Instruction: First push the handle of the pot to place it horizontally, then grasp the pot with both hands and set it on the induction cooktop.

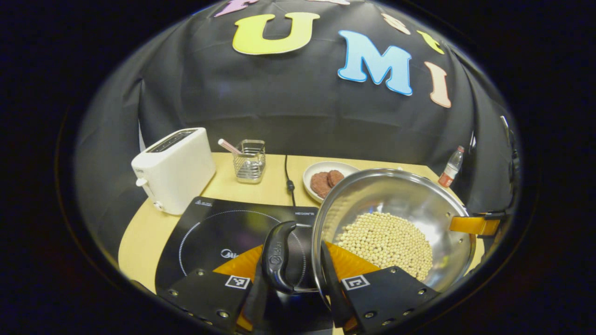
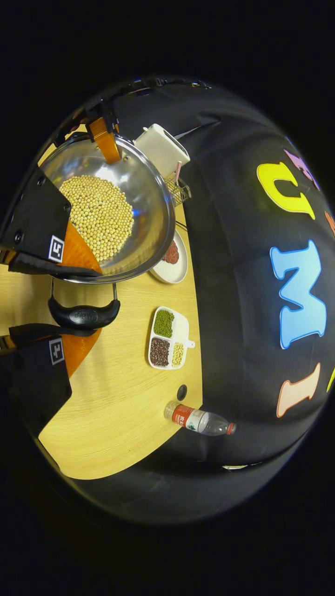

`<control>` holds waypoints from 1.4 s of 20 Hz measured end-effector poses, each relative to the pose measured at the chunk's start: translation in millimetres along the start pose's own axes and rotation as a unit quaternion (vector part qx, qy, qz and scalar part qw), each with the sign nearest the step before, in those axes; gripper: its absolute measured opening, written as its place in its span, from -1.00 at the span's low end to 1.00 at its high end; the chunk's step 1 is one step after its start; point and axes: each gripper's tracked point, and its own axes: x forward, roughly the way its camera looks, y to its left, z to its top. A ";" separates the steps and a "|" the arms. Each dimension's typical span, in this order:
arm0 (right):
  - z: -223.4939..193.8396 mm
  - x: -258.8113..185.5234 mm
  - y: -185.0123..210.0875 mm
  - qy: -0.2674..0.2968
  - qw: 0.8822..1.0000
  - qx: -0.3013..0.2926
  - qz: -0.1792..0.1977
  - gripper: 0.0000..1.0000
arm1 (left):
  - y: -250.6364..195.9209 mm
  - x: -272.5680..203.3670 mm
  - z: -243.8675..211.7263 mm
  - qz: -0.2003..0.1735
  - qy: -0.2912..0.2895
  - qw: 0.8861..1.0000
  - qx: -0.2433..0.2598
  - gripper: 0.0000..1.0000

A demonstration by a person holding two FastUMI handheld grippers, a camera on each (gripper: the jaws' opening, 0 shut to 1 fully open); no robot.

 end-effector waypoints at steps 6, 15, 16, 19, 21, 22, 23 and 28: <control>-1.1 5.2 40.1 0.003 1.000 -0.004 0.006 -0.17 | 43.9 -4.4 0.2 0.006 0.005 1.000 -0.003 0.18; -2.8 14.9 101.4 0.000 1.000 -0.005 0.006 -0.17 | 114.5 -4.6 5.4 0.006 0.000 1.000 -0.003 0.12; -4.4 16.5 108.9 0.001 1.000 -0.006 0.006 -0.17 | 123.1 -3.9 4.7 0.006 0.001 1.000 -0.002 0.12; -6.3 20.3 130.9 0.002 1.000 -0.006 0.007 -0.17 | 146.8 -3.3 5.2 0.007 0.002 1.000 -0.004 0.18; -7.0 23.1 143.7 -0.002 1.000 -0.005 0.008 -0.17 | 159.9 -3.0 6.5 0.008 -0.001 1.000 -0.002 0.15; -7.8 23.6 147.3 -0.003 1.000 -0.004 0.009 -0.17 | 165.8 -1.9 7.7 0.009 -0.002 1.000 -0.002 0.18; -8.6 25.3 151.7 -0.004 1.000 -0.004 0.009 -0.17 | 172.2 -2.1 7.7 0.009 -0.003 1.000 -0.002 0.18; -14.7 34.4 172.9 -0.002 1.000 -0.014 0.005 -0.05 | 196.9 4.9 -2.5 0.010 0.004 1.000 -0.011 0.18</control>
